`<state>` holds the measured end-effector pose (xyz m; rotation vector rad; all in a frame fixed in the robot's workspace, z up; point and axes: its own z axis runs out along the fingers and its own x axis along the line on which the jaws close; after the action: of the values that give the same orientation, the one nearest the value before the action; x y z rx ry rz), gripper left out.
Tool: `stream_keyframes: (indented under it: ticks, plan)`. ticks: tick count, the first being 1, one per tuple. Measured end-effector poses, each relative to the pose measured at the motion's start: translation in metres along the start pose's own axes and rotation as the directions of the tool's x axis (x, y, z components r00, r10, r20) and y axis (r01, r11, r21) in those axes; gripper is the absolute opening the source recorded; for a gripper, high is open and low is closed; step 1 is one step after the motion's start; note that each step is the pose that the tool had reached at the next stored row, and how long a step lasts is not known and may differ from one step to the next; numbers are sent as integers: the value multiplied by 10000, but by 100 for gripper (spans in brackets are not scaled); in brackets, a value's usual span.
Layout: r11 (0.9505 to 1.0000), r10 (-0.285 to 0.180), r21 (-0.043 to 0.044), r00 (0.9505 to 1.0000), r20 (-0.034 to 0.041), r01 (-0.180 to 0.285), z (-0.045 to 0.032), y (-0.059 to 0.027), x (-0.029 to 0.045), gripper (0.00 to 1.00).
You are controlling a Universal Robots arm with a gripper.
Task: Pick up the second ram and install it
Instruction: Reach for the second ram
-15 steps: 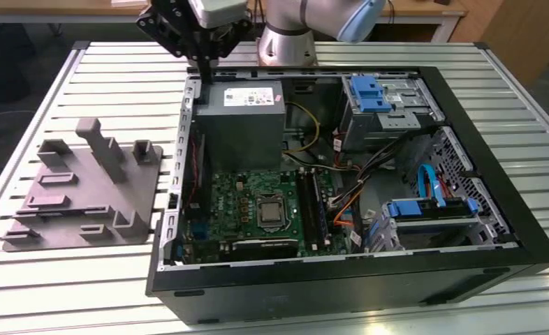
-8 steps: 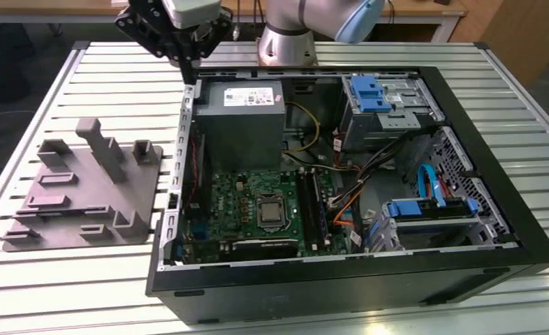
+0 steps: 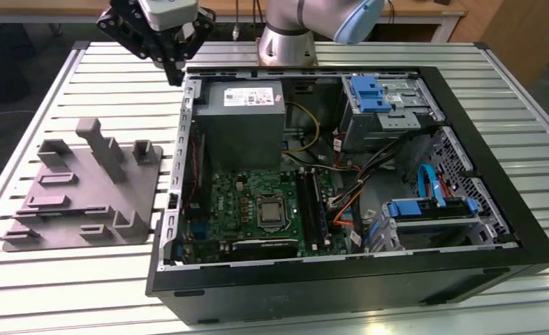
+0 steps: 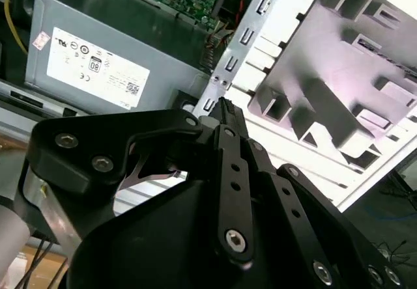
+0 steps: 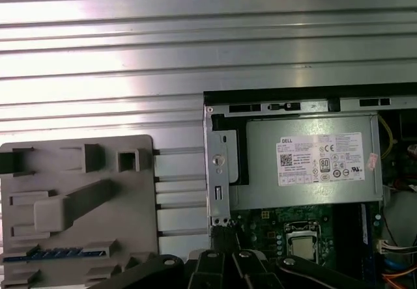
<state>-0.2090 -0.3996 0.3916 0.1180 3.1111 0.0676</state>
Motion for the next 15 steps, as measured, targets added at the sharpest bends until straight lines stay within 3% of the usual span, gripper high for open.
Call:
stream_keyframes:
  ticks: [7, 15]
  plan:
    - [10000, -1, -1, 10000, 0, 1, 7, -52, 160, 10]
    - [10000, -1, -1, 10000, 0, 1, 12, -79, 284, 10]
